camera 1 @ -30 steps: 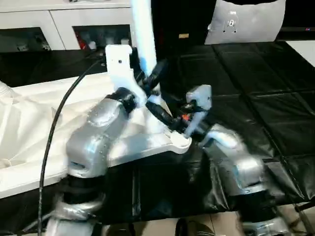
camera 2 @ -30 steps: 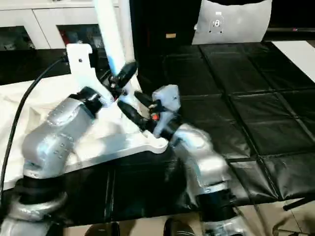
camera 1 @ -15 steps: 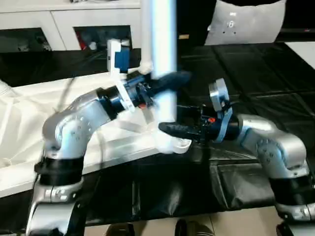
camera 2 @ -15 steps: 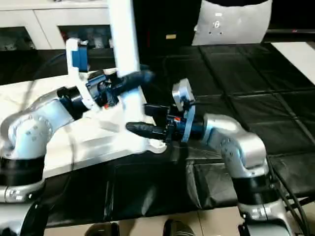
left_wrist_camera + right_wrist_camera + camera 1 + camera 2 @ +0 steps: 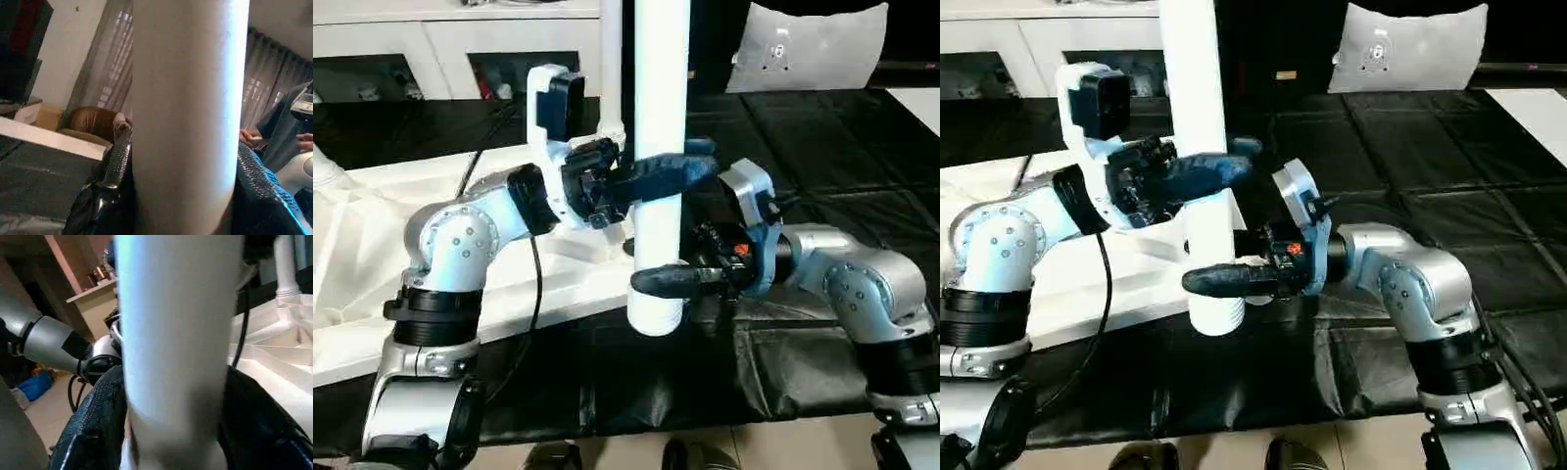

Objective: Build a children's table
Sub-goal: Pick table leg

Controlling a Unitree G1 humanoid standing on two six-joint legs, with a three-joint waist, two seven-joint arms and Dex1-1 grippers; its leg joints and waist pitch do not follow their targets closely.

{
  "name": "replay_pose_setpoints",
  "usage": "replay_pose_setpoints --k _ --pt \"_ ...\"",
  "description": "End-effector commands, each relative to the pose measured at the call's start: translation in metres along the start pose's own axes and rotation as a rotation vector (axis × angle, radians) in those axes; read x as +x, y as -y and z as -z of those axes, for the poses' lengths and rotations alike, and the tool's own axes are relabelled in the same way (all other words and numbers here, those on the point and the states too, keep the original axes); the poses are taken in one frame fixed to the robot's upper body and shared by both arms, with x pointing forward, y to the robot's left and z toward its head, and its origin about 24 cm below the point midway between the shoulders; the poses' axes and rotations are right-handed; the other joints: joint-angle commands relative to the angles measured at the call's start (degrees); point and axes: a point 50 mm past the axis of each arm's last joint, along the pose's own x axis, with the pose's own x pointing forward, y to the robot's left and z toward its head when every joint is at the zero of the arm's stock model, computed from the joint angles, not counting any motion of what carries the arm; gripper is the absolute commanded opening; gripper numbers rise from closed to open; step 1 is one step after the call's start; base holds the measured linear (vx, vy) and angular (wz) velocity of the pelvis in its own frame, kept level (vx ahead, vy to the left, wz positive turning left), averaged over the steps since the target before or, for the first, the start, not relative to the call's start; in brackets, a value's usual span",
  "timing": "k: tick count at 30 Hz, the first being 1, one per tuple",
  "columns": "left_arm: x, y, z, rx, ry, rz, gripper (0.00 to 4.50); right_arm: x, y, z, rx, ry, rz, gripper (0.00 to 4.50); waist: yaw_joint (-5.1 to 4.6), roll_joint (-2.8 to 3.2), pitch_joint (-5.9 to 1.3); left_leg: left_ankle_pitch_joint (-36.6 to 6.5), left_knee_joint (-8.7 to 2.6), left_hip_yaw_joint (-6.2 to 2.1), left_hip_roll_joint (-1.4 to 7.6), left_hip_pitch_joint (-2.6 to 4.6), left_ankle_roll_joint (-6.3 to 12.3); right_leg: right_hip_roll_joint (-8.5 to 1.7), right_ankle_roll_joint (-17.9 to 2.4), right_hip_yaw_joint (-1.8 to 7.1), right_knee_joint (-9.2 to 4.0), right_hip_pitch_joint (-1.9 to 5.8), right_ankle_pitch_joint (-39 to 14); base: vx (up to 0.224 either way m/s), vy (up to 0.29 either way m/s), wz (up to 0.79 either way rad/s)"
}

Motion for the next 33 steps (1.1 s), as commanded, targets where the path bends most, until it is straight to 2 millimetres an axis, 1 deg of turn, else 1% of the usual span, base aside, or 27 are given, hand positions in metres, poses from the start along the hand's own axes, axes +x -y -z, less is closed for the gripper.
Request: replay_pose_setpoints --k 1,3,5,7,10,11,13,15,16,17,18,19,20,21,22,23,24,25,26,27,28,29,30,31,32,33 --pt "0.004 0.001 -0.006 0.037 -0.018 0.016 1.88 0.001 -0.001 -0.002 0.001 -0.007 -0.024 2.30 0.15 -0.90 -5.23 -4.5 -3.68 0.06 1.31 0.43 3.72 -4.02 -5.4 2.80 -4.39 4.52 -22.4 0.000 0.000 0.00" --pt "0.003 0.000 -0.007 0.045 -0.019 0.003 1.88 0.002 -0.002 -0.001 0.004 -0.007 -0.025 2.08 0.23 -0.90 -5.25 -4.4 -3.66 0.08 1.31 0.40 3.51 -4.02 -5.6 2.80 -4.35 4.52 -21.9 0.000 0.000 0.00" --pt "0.002 -0.002 -0.007 0.058 -0.020 -0.023 1.88 0.002 -0.002 0.001 0.008 -0.009 -0.022 1.99 0.25 -0.94 -5.22 -4.6 -3.67 0.10 1.27 0.36 3.35 -4.05 -5.4 2.81 -4.38 4.56 -22.3 0.000 0.000 0.00" --pt "0.000 -0.004 -0.007 0.068 -0.021 -0.064 1.88 0.002 -0.002 0.003 0.009 -0.011 -0.013 1.96 0.25 -0.93 -5.22 -4.7 -3.67 0.09 1.27 0.38 3.24 -4.06 -5.2 2.78 -4.47 4.56 -22.7 0.000 0.000 0.00" --pt "-0.001 -0.005 -0.007 0.067 -0.019 -0.073 1.88 0.002 -0.002 0.004 0.009 -0.010 -0.003 1.93 0.24 -0.92 -5.19 -4.8 -3.68 0.09 1.25 0.39 3.19 -4.01 -5.0 2.75 -4.50 4.52 -23.0 0.000 0.000 0.00" --pt "-0.001 -0.005 -0.007 0.069 -0.019 -0.070 2.22 0.002 -0.002 0.004 0.009 -0.007 0.004 1.93 0.27 -0.93 -5.22 -4.7 -3.67 0.09 1.23 0.34 3.20 -4.02 -5.0 2.76 -4.49 4.55 -22.9 0.000 0.000 0.00" --pt "-0.002 -0.004 -0.006 0.072 -0.019 -0.067 2.57 0.002 -0.002 0.005 0.009 -0.006 0.009 1.93 0.26 -0.92 -5.21 -4.7 -3.67 0.10 1.23 0.37 3.24 -4.00 -5.0 2.74 -4.54 4.51 -22.9 0.000 0.000 0.00" --pt "-0.003 -0.004 -0.007 0.084 -0.012 -0.084 2.62 0.002 0.000 0.006 -0.002 0.000 0.049 1.93 0.27 -0.72 -5.23 -4.7 -3.68 0.02 1.28 0.37 3.13 -4.00 -5.0 2.73 -4.49 4.48 -22.6 0.000 0.000 0.00" --pt "-0.004 -0.004 -0.006 0.104 -0.015 -0.103 2.62 0.002 0.002 0.007 -0.019 0.004 0.086 1.93 0.24 -0.74 -5.21 -4.9 -3.68 0.04 1.24 0.36 2.99 -3.98 -5.1 2.69 -4.57 4.49 -22.7 0.000 0.000 0.00" --pt "-0.005 -0.005 -0.006 0.134 -0.021 -0.137 2.88 0.002 0.005 0.008 -0.033 0.009 0.135 1.92 0.20 -0.81 -5.23 -4.6 -3.74 -0.08 1.35 0.27 2.57 -4.05 -4.8 2.75 -4.48 4.47 -22.4 0.000 0.000 0.00" --pt "-0.006 -0.007 -0.006 0.170 -0.025 -0.190 2.99 0.002 0.009 0.009 -0.052 0.012 0.191 1.92 0.16 -0.43 -5.25 -4.8 -3.73 -0.10 1.27 0.33 2.18 -4.05 -4.7 2.68 -4.48 4.49 -22.7 0.000 0.000 0.00" --pt "-0.008 -0.010 -0.006 0.221 -0.027 -0.263 3.01 0.003 0.014 0.010 -0.081 0.007 0.265 1.91 0.06 -0.38 -5.21 -4.8 -3.77 -0.19 1.44 0.22 1.76 -4.10 -4.5 2.71 -4.51 4.40 -22.6 0.000 0.000 0.00" --pt "-0.009 -0.013 -0.006 0.285 -0.025 -0.356 2.99 0.004 0.020 0.011 -0.120 -0.002 0.357 1.91 -0.13 -0.49 -5.24 -5.0 -3.78 -0.14 1.32 0.34 1.22 -4.04 -4.0 2.70 -4.52 4.43 -22.8 0.000 0.000 0.00" --pt "-0.009 -0.013 -0.006 0.285 -0.025 -0.356 2.99 0.004 0.020 0.011 -0.120 -0.002 0.357 1.91 -0.13 -0.49 -5.24 -5.0 -3.78 -0.14 1.32 0.34 1.22 -4.04 -4.0 2.70 -4.52 4.43 -22.8 0.000 0.000 0.00" --pt "-0.010 -0.015 -0.007 0.310 0.000 -0.462 2.98 0.005 0.023 0.010 -0.134 0.022 0.409 1.91 -0.11 -0.37 -5.23 -5.0 -3.73 -0.02 1.16 0.40 1.30 -3.96 -3.7 2.65 -4.67 4.46 -23.3 0.000 0.000 0.00" --pt "-0.010 -0.015 -0.007 0.324 0.006 -0.499 2.98 0.006 0.024 0.010 -0.137 0.033 0.424 1.91 -0.24 -0.34 -5.17 -5.1 -3.74 -0.07 1.41 0.29 1.14 -3.93 -4.1 2.66 -4.56 4.41 -22.5 0.000 0.000 0.00" --pt "-0.010 -0.015 -0.006 0.331 0.010 -0.523 2.98 0.007 0.024 0.009 -0.140 0.039 0.435 1.91 -0.19 -0.41 -5.27 -5.2 -3.73 -0.05 1.36 0.36 1.43 -3.94 -4.3 2.66 -4.58 4.47 -22.4 0.000 0.000 0.00" --pt "-0.009 -0.014 -0.005 0.329 0.016 -0.542 2.98 0.008 0.024 0.009 -0.144 0.041 0.445 1.91 -0.06 -0.12 -5.36 -5.2 -3.70 -0.13 1.46 0.42 1.41 -3.99 -4.6 2.69 -4.34 4.46 -21.9 0.000 0.000 0.00" --pt "-0.008 -0.012 -0.002 0.338 0.016 -0.571 2.98 0.010 0.025 0.009 -0.151 0.046 0.462 1.91 -0.12 -0.26 -5.33 -5.3 -3.72 -0.10 1.45 0.36 1.69 -3.91 -4.9 2.69 -4.37 4.45 -21.2 0.000 0.000 0.00" --pt "-0.006 -0.010 0.000 0.346 0.017 -0.598 2.98 0.011 0.026 0.009 -0.156 0.051 0.481 1.91 -0.11 -0.17 -5.28 -5.4 -3.78 -0.18 1.51 0.32 1.79 -3.95 -5.2 2.68 -4.33 4.47 -21.0 0.000 0.000 0.00" --pt "-0.004 -0.008 0.004 0.358 0.019 -0.647 2.69 0.013 0.027 0.009 -0.161 0.062 0.508 1.91 -0.18 -0.27 -5.32 -5.2 -3.74 -0.17 1.58 0.30 1.93 -3.89 -5.6 2.73 -4.19 4.42 -19.9 0.000 0.000 0.00" --pt "-0.004 -0.008 0.004 0.358 0.019 -0.647 2.69 0.013 0.027 0.009 -0.161 0.062 0.508 1.91 -0.26 -0.30 -5.26 -5.1 -3.76 -0.14 1.58 0.19 2.04 -3.86 -5.7 2.75 -4.23 4.44 -19.7 0.000 0.000 0.00" --pt "-0.002 -0.010 0.007 0.381 0.050 -0.738 2.62 0.015 0.029 0.009 -0.171 0.080 0.537 1.91 -0.27 -0.24 -5.20 -5.8 -3.74 -0.06 1.49 0.31 2.16 -3.77 -5.5 2.73 -4.43 4.31 -20.5 0.000 0.000 0.00" --pt "0.000 -0.010 0.007 0.393 0.072 -0.787 2.62 0.016 0.030 0.009 -0.174 0.089 0.551 1.91 -0.36 -0.26 -5.15 -6.0 -3.74 -0.08 1.57 0.27 2.14 -3.77 -5.5 2.72 -4.45 4.34 -20.6 0.000 0.000 0.00" --pt "0.003 -0.010 0.008 0.400 0.106 -0.851 2.56 0.017 0.032 0.009 -0.175 0.099 0.572 1.91 -0.37 -0.62 -5.15 -6.5 -3.71 0.00 1.44 0.23 2.17 -3.74 -4.8 2.66 -4.78 4.41 -22.0 0.000 0.000 0.00" --pt "0.003 -0.010 0.008 0.400 0.106 -0.851 2.42 0.017 0.032 0.009 -0.175 0.099 0.572 1.91 -0.33 -0.52 -5.13 -6.7 -3.74 -0.10 1.55 0.25 2.06 -3.86 -4.7 2.67 -4.70 4.40 -22.3 0.000 0.000 0.00"
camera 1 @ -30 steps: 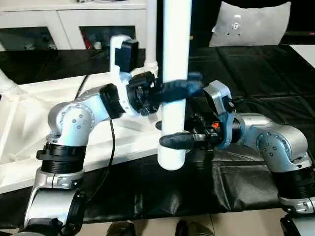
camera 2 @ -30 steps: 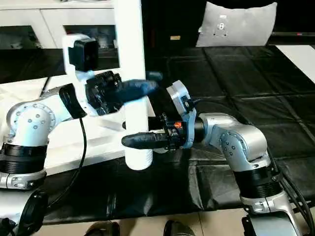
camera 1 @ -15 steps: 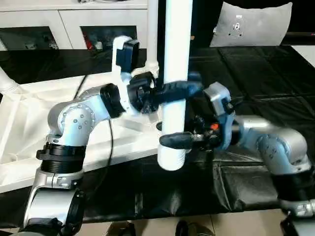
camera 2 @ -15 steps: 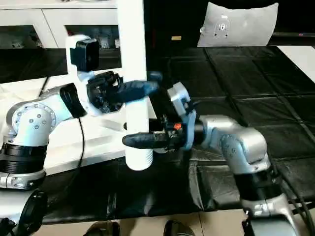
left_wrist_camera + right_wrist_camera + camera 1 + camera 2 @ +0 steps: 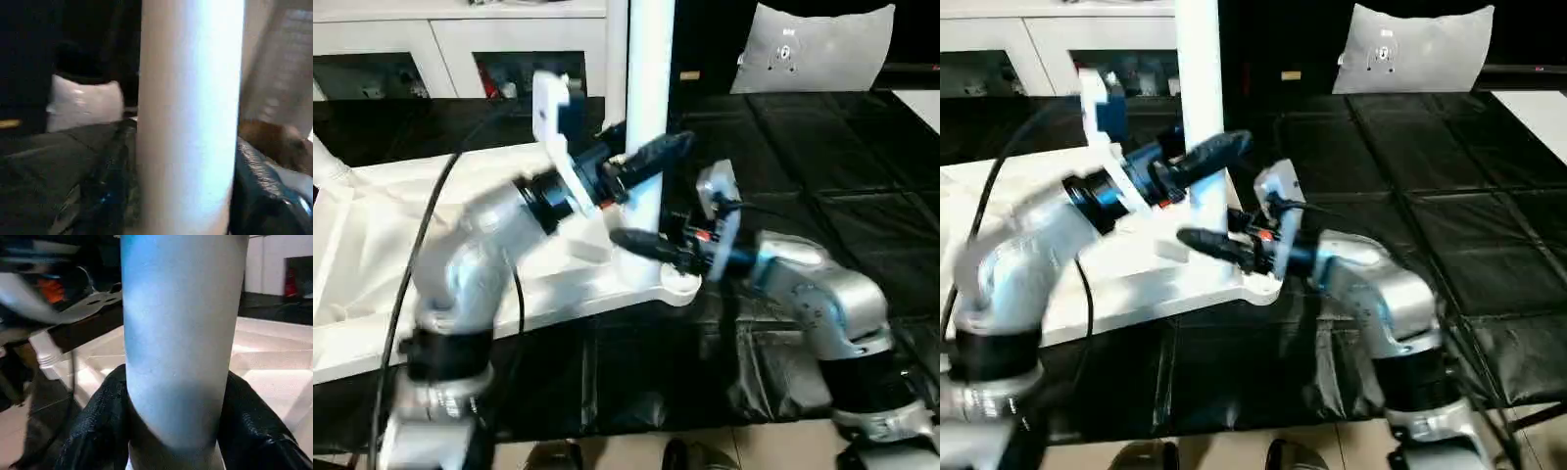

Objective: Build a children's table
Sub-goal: Pick table leg

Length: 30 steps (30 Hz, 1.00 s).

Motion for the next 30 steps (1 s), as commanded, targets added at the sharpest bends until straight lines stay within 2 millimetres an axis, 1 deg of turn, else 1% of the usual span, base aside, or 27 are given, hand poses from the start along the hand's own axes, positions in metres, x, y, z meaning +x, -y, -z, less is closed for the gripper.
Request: replay_pose_setpoints --k 1,3,5,6,7,9,11,12,13,17,22,23,24,25,26,28,30 --pt "0.001 0.000 -0.003 0.036 0.023 -0.101 2.26 0.000 0.001 -0.002 -0.018 0.027 0.027 1.91 -0.31 -0.54 -5.01 -6.6 -3.71 0.11 1.34 0.21 2.64 -3.79 -4.3 2.62 -4.92 4.38 -23.0 0.000 0.000 0.00" --pt "0.003 0.002 -0.004 0.034 0.046 -0.132 2.21 0.002 0.001 -0.002 -0.017 0.031 0.034 1.91 -0.28 -0.68 -5.06 -6.8 -3.66 0.10 1.05 0.17 2.74 -3.69 -2.6 2.51 -5.22 4.37 -25.1 0.000 0.000 0.00" --pt "0.004 0.002 -0.003 0.042 0.042 -0.145 1.99 0.003 0.000 -0.001 -0.019 0.031 0.036 1.91 -0.27 -0.67 -5.10 -6.7 -3.64 0.08 0.97 0.19 2.82 -3.67 -1.6 2.47 -5.26 4.28 -25.7 0.000 0.000 0.00" --pt "0.004 0.002 -0.002 0.052 0.034 -0.160 1.93 0.004 0.000 -0.001 -0.022 0.031 0.037 1.91 -0.29 -0.63 -5.15 -6.4 -3.63 -0.01 0.99 0.06 2.93 -3.62 -1.4 2.43 -5.20 4.27 -25.3 0.000 0.000 0.00" --pt "0.004 0.002 -0.002 0.053 0.032 -0.164 1.91 0.004 0.000 -0.001 -0.022 0.031 0.038 1.91 -0.32 -0.59 -5.14 -6.5 -3.66 -0.03 1.05 0.10 3.04 -3.59 -1.4 2.43 -5.26 4.17 -25.1 0.000 0.000 0.00" --pt "0.004 0.002 0.000 0.062 0.024 -0.194 1.91 0.004 0.000 0.000 -0.025 0.033 0.045 1.91 -0.35 -0.38 -5.38 -6.1 -3.55 -0.06 1.13 0.16 3.11 -3.60 -2.1 2.43 -5.06 4.20 -23.8 0.000 0.000 0.00" --pt "0.004 0.002 0.001 0.064 0.021 -0.198 1.85 0.004 0.000 0.000 -0.026 0.034 0.049 1.91 -0.32 -0.44 -5.40 -5.9 -3.52 -0.04 1.15 0.10 3.26 -3.62 -2.7 2.47 -4.99 4.24 -22.6 0.000 0.000 0.00" --pt "0.004 0.003 0.001 0.062 0.022 -0.196 1.85 0.004 0.000 0.000 -0.028 0.033 0.052 1.91 -0.28 -0.34 -5.47 -5.9 -3.53 -0.06 1.17 0.14 3.28 -3.62 -2.8 2.48 -4.94 4.25 -22.5 0.000 0.000 0.00" --pt "0.004 0.003 0.002 0.058 0.019 -0.189 1.85 0.004 0.000 0.000 -0.029 0.032 0.054 1.91 -0.29 -0.42 -5.47 -5.8 -3.50 -0.03 1.12 0.09 3.33 -3.62 -2.8 2.48 -4.97 4.28 -22.4 0.000 0.000 0.00" --pt "0.004 0.001 0.003 0.049 0.011 -0.211 1.85 0.003 0.001 0.000 -0.032 0.030 0.058 1.91 -0.23 -0.33 -5.50 -6.3 -3.52 -0.04 1.20 0.20 3.28 -3.64 -3.1 2.46 -4.97 4.24 -22.5 0.000 0.000 0.00" --pt "0.003 -0.003 0.002 0.049 0.008 -0.238 1.85 0.003 0.003 -0.001 -0.041 0.025 0.075 1.91 -0.27 -0.34 -5.46 -6.4 -3.51 -0.03 1.12 0.18 3.11 -3.63 -2.9 2.44 -5.04 4.27 -22.9 0.000 0.000 0.00" --pt "0.003 -0.004 0.002 0.049 0.007 -0.241 1.85 0.002 0.004 -0.002 -0.035 0.027 0.082 2.26 -0.24 -0.34 -5.47 -6.4 -3.51 -0.03 1.13 0.21 3.12 -3.62 -2.8 2.45 -5.04 4.24 -23.0 0.000 0.000 0.00" --pt "0.003 -0.007 0.000 0.039 0.006 -0.234 1.85 0.001 0.007 -0.002 0.006 0.028 0.082 2.26 -0.32 -0.53 -5.44 -6.2 -3.50 0.02 1.07 0.22 3.25 -3.59 -2.8 2.46 -5.00 4.26 -22.9 0.000 0.000 0.00" --pt "0.003 -0.007 0.000 0.039 0.006 -0.234 1.85 0.001 0.007 -0.002 0.006 0.028 0.082 2.26 -0.28 -0.42 -5.52 -5.8 -3.47 -0.04 1.12 0.19 3.34 -3.60 -3.0 2.47 -4.92 4.24 -22.3 0.000 0.000 0.00" --pt "0.003 -0.008 -0.001 0.029 0.006 -0.227 1.85 -0.001 0.007 -0.003 0.007 0.032 0.074 2.64 -0.27 -0.49 -5.49 -5.9 -3.45 0.02 1.05 0.19 3.33 -3.58 -2.9 2.46 -4.93 4.24 -22.4 0.000 0.000 0.00" --pt "0.003 -0.010 -0.003 0.017 0.003 -0.209 1.85 -0.004 0.009 -0.006 0.000 0.030 0.062 2.67 -0.25 -0.52 -5.47 -5.7 -3.45 0.02 1.03 0.14 3.38 -3.57 -2.9 2.45 -4.89 4.30 -22.2 0.000 0.000 0.00" --pt "0.003 -0.012 -0.004 0.012 0.002 -0.194 1.85 -0.006 0.010 -0.008 -0.003 0.028 0.053 2.95 -0.24 -0.47 -5.53 -5.5 -3.42 0.03 1.01 0.22 3.45 -3.51 -2.8 2.48 -4.85 4.29 -21.8 0.000 0.000 0.00"
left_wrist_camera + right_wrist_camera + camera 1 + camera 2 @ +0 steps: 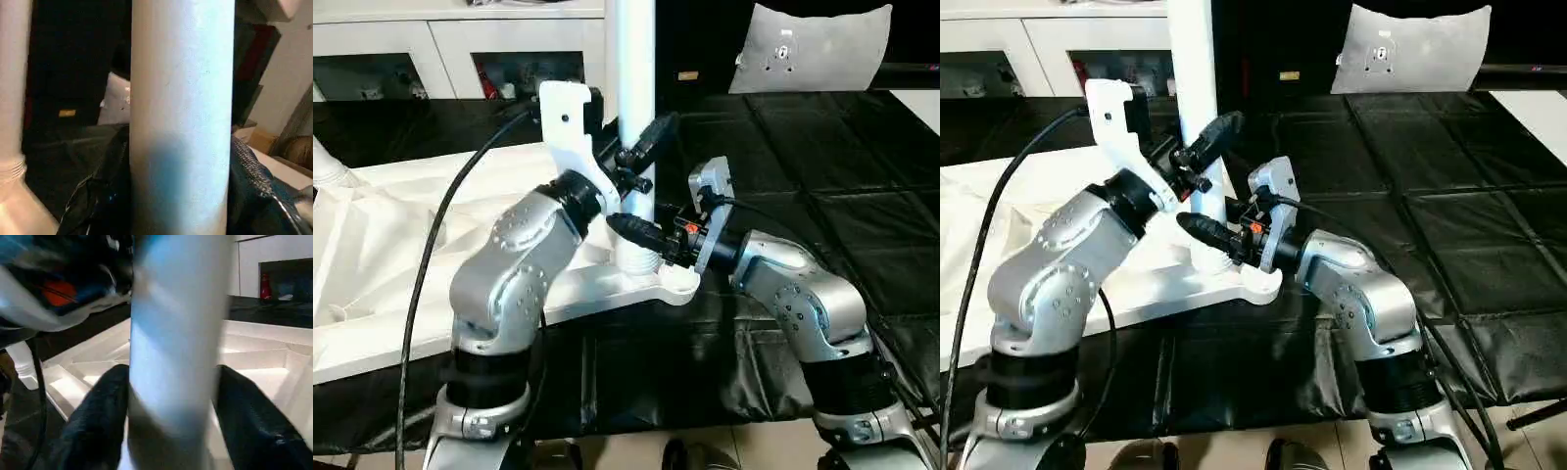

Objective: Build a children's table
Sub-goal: Pick table leg

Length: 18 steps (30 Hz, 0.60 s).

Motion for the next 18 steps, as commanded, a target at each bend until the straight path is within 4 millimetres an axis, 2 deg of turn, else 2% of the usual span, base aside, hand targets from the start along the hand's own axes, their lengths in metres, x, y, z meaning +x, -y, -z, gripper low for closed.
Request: replay_pose_setpoints --k 1,7,8,10,12,14,17,18 --pt "0.002 0.000 -0.008 -0.007 0.016 0.031 1.85 -0.005 0.003 -0.010 0.002 0.023 -0.014 2.95 -0.20 -0.64 -5.47 -5.4 -3.42 0.11 0.93 0.24 3.67 -3.49 -2.9 2.49 -4.88 4.32 -21.8 0.000 0.000 0.00" --pt "0.004 -0.005 -0.019 -0.084 0.030 0.109 1.85 -0.018 0.006 -0.026 0.059 0.029 -0.110 3.60 0.13 -0.74 -5.66 -4.0 -3.30 0.12 1.15 0.28 4.53 -3.64 -5.0 2.56 -4.34 4.38 -19.6 0.000 0.000 0.00" --pt "0.004 -0.005 -0.019 -0.084 0.030 0.109 1.85 -0.018 0.006 -0.026 0.059 0.029 -0.110 3.60 0.11 -0.72 -5.59 -4.1 -3.30 0.17 1.06 0.29 4.60 -3.57 -5.2 2.57 -4.34 4.37 -19.7 0.000 0.000 0.00" --pt "0.004 -0.006 -0.021 -0.109 0.029 0.132 1.85 -0.021 0.007 -0.030 0.069 0.021 -0.132 3.67 0.17 -0.89 -5.54 -4.3 -3.25 0.24 0.91 0.19 4.60 -3.60 -4.9 2.55 -4.43 4.48 -20.4 0.000 0.000 0.00" --pt "0.005 -0.006 -0.024 -0.138 0.029 0.164 1.85 -0.023 0.009 -0.033 0.069 0.010 -0.149 3.97 0.13 -0.93 -5.52 -4.5 -3.18 0.32 0.84 0.25 4.48 -3.61 -4.7 2.47 -4.49 4.44 -21.4 0.000 0.000 0.00" --pt "0.006 -0.005 -0.029 -0.228 0.033 0.241 1.85 -0.025 0.013 -0.038 0.075 -0.016 -0.175 4.03 0.13 -1.10 -5.43 -4.8 -3.17 0.38 0.72 0.25 4.24 -3.55 -4.6 2.38 -4.61 4.46 -22.7 0.000 0.000 0.00" --pt "0.005 -0.003 -0.032 -0.228 0.014 0.307 1.85 -0.025 0.011 -0.043 0.077 -0.029 -0.225 4.03 0.20 -1.13 -5.35 -4.8 -3.21 0.29 0.84 0.25 4.46 -3.58 -4.0 2.36 -4.71 4.32 -23.6 0.000 0.000 0.00" --pt "0.005 0.000 -0.032 -0.179 -0.009 0.351 1.85 -0.025 0.010 -0.044 0.071 -0.042 -0.251 4.03 0.19 -1.11 -5.35 -4.8 -3.25 0.25 0.88 0.34 4.55 -3.58 -3.8 2.35 -4.79 4.29 -23.6 0.000 0.000 0.00"
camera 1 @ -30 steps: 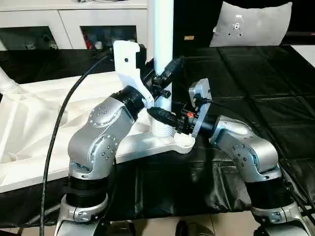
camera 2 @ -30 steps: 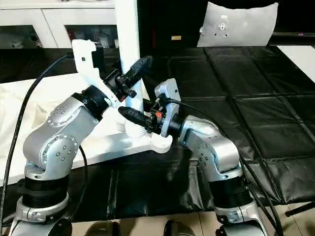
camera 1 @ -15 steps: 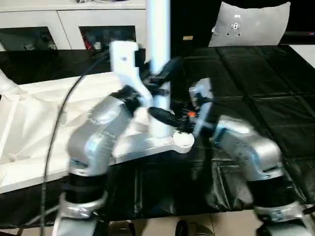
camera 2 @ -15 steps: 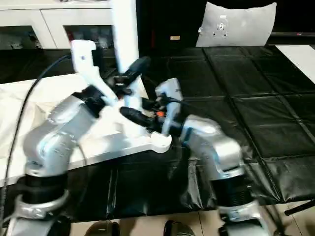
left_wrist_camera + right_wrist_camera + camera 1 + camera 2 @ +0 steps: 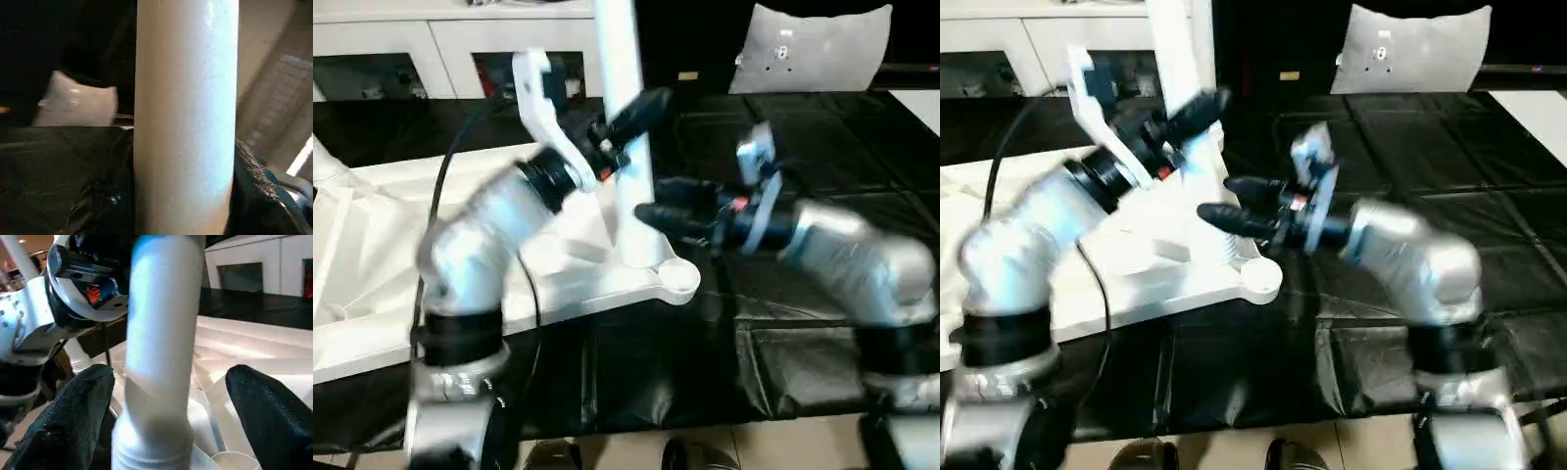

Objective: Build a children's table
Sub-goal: Pick table leg

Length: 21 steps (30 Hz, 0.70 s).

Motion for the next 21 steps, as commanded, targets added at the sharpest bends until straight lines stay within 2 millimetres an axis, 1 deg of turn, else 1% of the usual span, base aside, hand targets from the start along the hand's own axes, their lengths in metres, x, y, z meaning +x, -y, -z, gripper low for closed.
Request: replay_pose_setpoints --k 1,3,4,7,10,11,13,15,16,17,18,19,20,21 --pt "0.001 0.005 -0.001 0.035 -0.032 0.066 1.85 0.001 -0.003 -0.003 0.003 -0.008 -0.048 4.03 0.13 -1.12 -5.44 -4.7 -3.36 0.07 0.94 0.35 4.44 -3.69 -3.5 2.42 -4.67 4.34 -23.4 0.000 0.000 0.00" --pt "0.001 0.007 -0.001 0.056 -0.047 0.087 1.85 0.001 -0.004 -0.004 0.000 -0.016 -0.054 4.03 0.15 -1.06 -5.47 -4.0 -3.36 0.09 1.01 0.36 4.31 -3.63 -3.7 2.47 -4.50 4.31 -22.5 0.000 0.000 0.00" --pt "0.001 0.009 0.000 0.089 -0.070 0.117 1.85 0.002 -0.004 -0.003 -0.007 -0.031 -0.067 4.03 0.11 -1.15 -5.46 -3.8 -3.39 0.09 1.06 0.25 4.26 -3.64 -3.9 2.50 -4.41 4.38 -22.0 0.000 0.000 0.00" --pt "0.002 0.016 0.003 0.141 -0.117 0.178 1.85 0.003 -0.003 0.001 -0.022 -0.074 -0.084 4.03 0.15 -0.99 -5.42 -4.2 -3.45 0.08 1.20 0.40 3.99 -3.80 -4.4 2.55 -4.36 4.28 -22.2 0.000 0.000 0.00" --pt "0.003 0.022 0.005 0.158 -0.144 0.217 1.85 0.005 -0.002 0.004 -0.014 -0.099 -0.099 4.03 0.13 -1.02 -5.40 -4.3 -3.42 0.14 1.18 0.28 3.66 -3.91 -4.9 2.65 -4.31 4.43 -21.8 0.000 0.000 0.00" --pt "0.004 0.023 0.005 0.164 -0.150 0.224 1.85 0.006 -0.002 0.005 -0.006 -0.103 -0.106 4.03 0.09 -1.18 -5.34 -4.5 -3.42 0.16 1.15 0.23 3.51 -3.88 -5.0 2.63 -4.31 4.47 -22.0 0.000 0.000 0.00" --pt "0.005 0.024 0.006 0.169 -0.156 0.230 1.85 0.007 -0.002 0.006 0.000 -0.106 -0.111 3.77 0.08 -1.13 -5.30 -4.7 -3.45 0.15 1.15 0.29 3.51 -3.87 -4.8 2.61 -4.40 4.43 -22.6 0.000 0.000 0.00" --pt "0.006 0.026 0.006 0.169 -0.155 0.243 1.85 0.009 -0.002 0.010 0.011 -0.123 -0.125 3.67 0.05 -1.24 -5.34 -4.5 -3.40 0.19 1.09 0.26 3.40 -3.82 -4.6 2.61 -4.38 4.49 -22.7 0.000 0.000 0.00" --pt "0.006 0.027 0.006 0.170 -0.155 0.249 1.85 0.010 -0.002 0.012 0.013 -0.128 -0.128 3.57 0.05 -1.20 -5.32 -4.6 -3.43 0.15 1.12 0.26 3.34 -3.80 -4.5 2.57 -4.39 4.48 -22.8 0.000 0.000 0.00" --pt "0.007 0.027 0.006 0.172 -0.156 0.254 1.85 0.011 -0.002 0.013 0.014 -0.131 -0.130 3.32 0.01 -1.18 -5.31 -4.5 -3.40 0.17 1.09 0.21 3.36 -3.81 -4.4 2.60 -4.42 4.47 -22.8 0.000 0.000 0.00" --pt "0.007 0.027 0.007 0.174 -0.157 0.257 1.85 0.011 -0.002 0.013 0.016 -0.129 -0.131 3.32 -0.03 -1.17 -5.33 -4.4 -3.41 0.16 1.12 0.29 3.44 -3.76 -4.4 2.60 -4.38 4.41 -22.5 0.000 0.000 0.00" --pt "0.007 0.028 0.007 0.178 -0.160 0.265 1.85 0.012 -0.002 0.013 0.022 -0.125 -0.136 3.27 -0.07 -1.41 -5.31 -4.5 -3.42 0.19 1.12 0.29 3.53 -3.74 -4.4 2.61 -4.43 4.39 -22.6 0.000 0.000 0.00" --pt "0.007 0.028 0.008 0.180 -0.159 0.267 1.85 0.013 -0.002 0.014 0.030 -0.119 -0.144 3.21 0.01 -1.25 -5.36 -4.3 -3.41 0.17 1.12 0.26 3.54 -3.86 -4.6 2.64 -4.35 4.44 -22.5 0.000 0.000 0.00" --pt "0.007 0.029 0.007 0.179 -0.157 0.267 1.85 0.014 -0.002 0.014 0.038 -0.112 -0.153 3.12 -0.02 -1.28 -5.35 -4.3 -3.40 0.17 1.16 0.24 3.54 -3.81 -4.6 2.64 -4.35 4.43 -22.2 0.000 0.000 0.00"
